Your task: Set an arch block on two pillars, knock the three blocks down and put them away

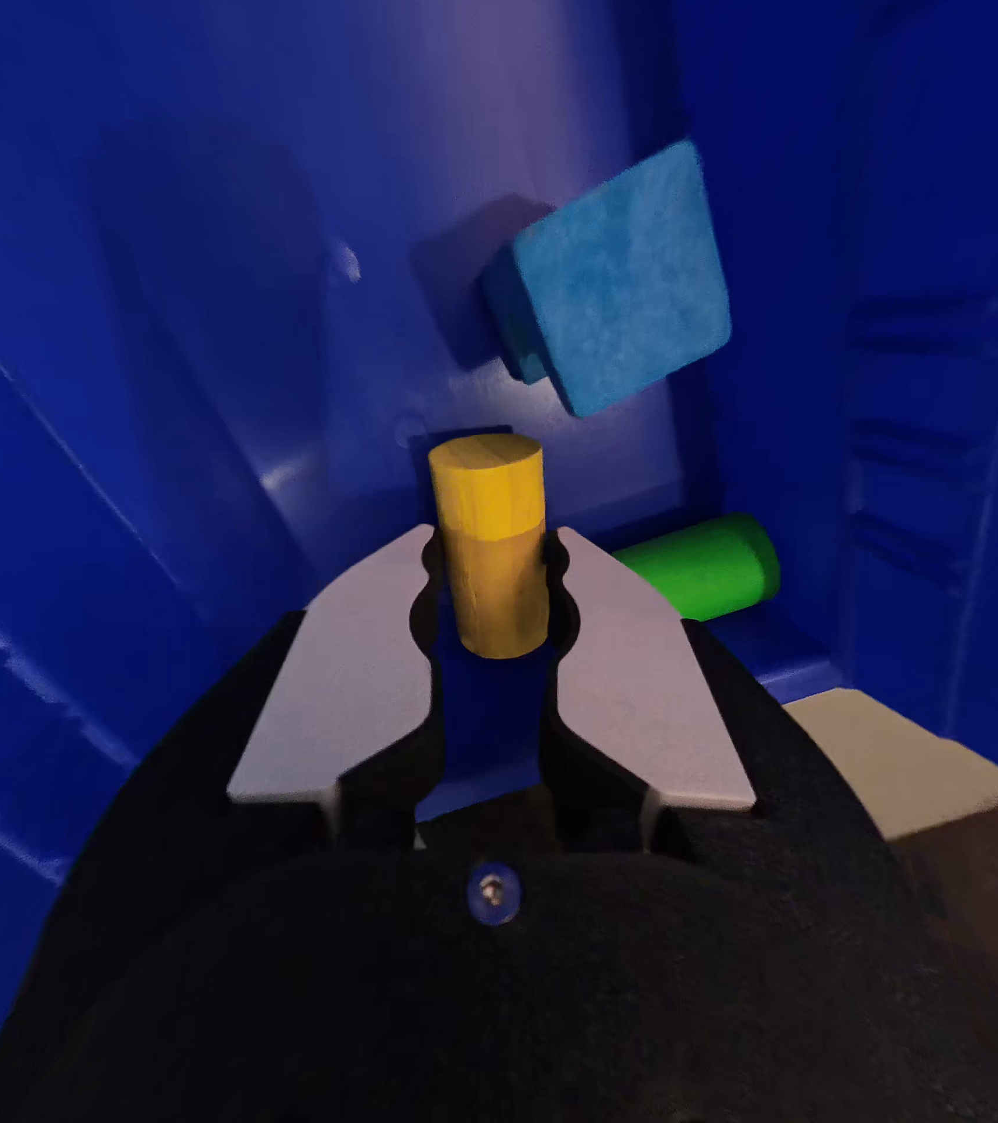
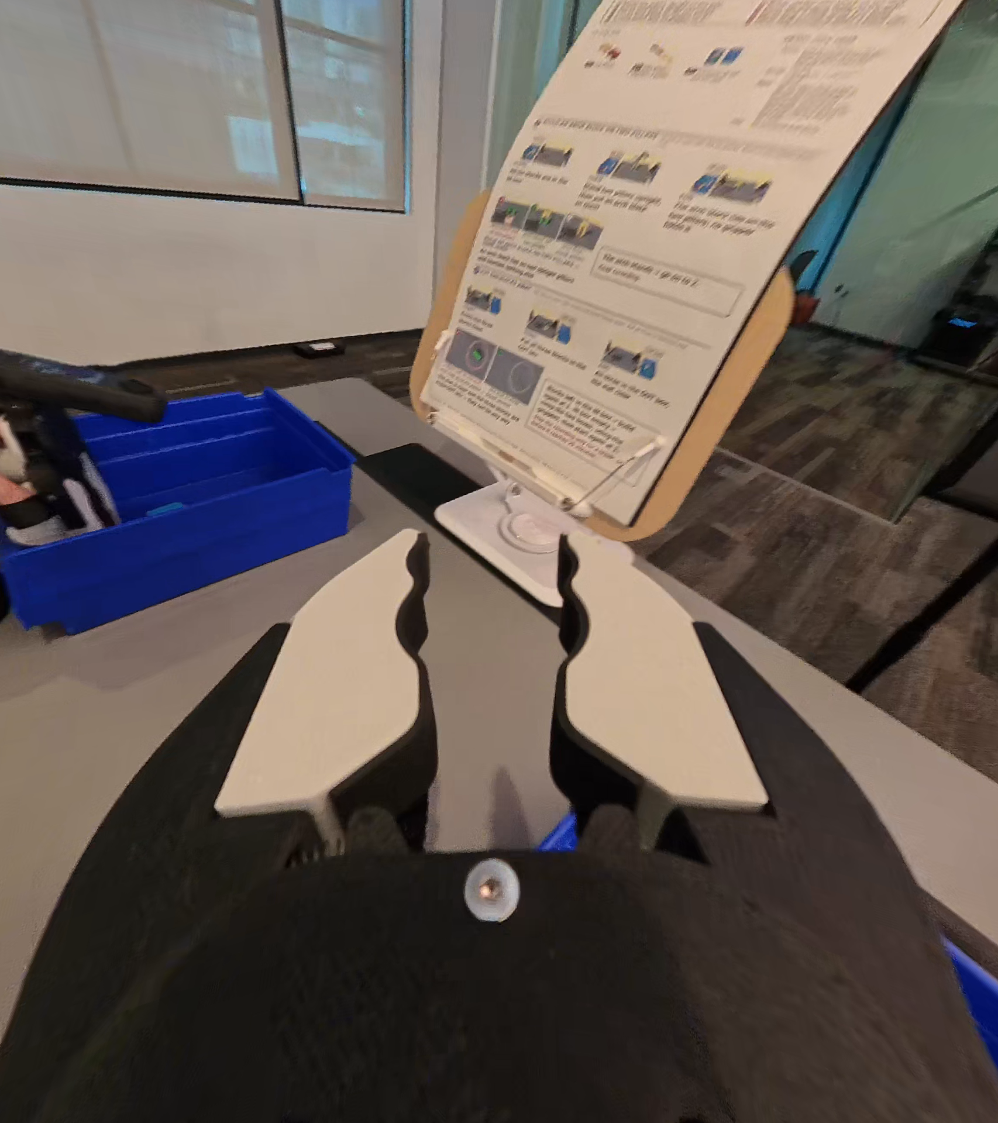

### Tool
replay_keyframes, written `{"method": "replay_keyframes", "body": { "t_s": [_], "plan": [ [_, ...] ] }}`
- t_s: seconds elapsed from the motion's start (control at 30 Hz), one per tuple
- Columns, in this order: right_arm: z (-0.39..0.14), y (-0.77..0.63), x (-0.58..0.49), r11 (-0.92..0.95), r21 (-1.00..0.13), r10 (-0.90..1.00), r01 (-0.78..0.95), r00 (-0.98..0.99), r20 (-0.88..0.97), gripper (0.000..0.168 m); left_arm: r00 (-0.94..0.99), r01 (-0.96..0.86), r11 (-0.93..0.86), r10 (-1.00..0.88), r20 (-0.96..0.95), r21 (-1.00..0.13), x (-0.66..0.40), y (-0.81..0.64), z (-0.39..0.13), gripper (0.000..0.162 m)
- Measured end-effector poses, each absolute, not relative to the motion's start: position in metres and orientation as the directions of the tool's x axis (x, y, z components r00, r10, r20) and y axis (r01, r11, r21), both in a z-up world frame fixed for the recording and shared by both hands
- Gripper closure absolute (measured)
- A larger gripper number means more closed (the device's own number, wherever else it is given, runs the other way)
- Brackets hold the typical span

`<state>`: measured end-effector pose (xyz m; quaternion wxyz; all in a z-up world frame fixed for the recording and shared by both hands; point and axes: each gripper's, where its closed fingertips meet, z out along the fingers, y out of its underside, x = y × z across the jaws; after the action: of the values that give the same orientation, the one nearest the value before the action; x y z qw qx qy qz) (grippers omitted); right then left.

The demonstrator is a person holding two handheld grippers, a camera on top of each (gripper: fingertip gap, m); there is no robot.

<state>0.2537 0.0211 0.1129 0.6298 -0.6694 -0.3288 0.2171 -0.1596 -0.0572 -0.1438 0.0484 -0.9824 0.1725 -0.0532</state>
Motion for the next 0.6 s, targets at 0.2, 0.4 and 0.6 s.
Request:
{"method": "replay_keyframes", "body": {
  "t_s": [0.2,0.4,0.6],
  "plan": [
    [0.09,-0.026,0.163,-0.038,-0.995,0.943,0.093,0.334,-0.005,0.129,0.868,-0.284,-0.775,-0.458,0.191,-0.564,-0.12,-0.041,-0.051,0.129],
    [0.085,-0.096,0.086,-0.209,-0.977,0.976,-0.043,-0.074,-0.206,0.129,0.584,-0.496,-0.311,-0.81,-0.047,-0.811,-0.008,-0.087,0.036,0.129],
    [0.072,-0.122,0.066,-0.175,-0.984,0.979,0.024,-0.1,-0.176,0.127,0.417,-0.566,-0.125,-0.896,-0.151,-0.815,0.062,-0.118,0.042,0.129]
  ]
}}
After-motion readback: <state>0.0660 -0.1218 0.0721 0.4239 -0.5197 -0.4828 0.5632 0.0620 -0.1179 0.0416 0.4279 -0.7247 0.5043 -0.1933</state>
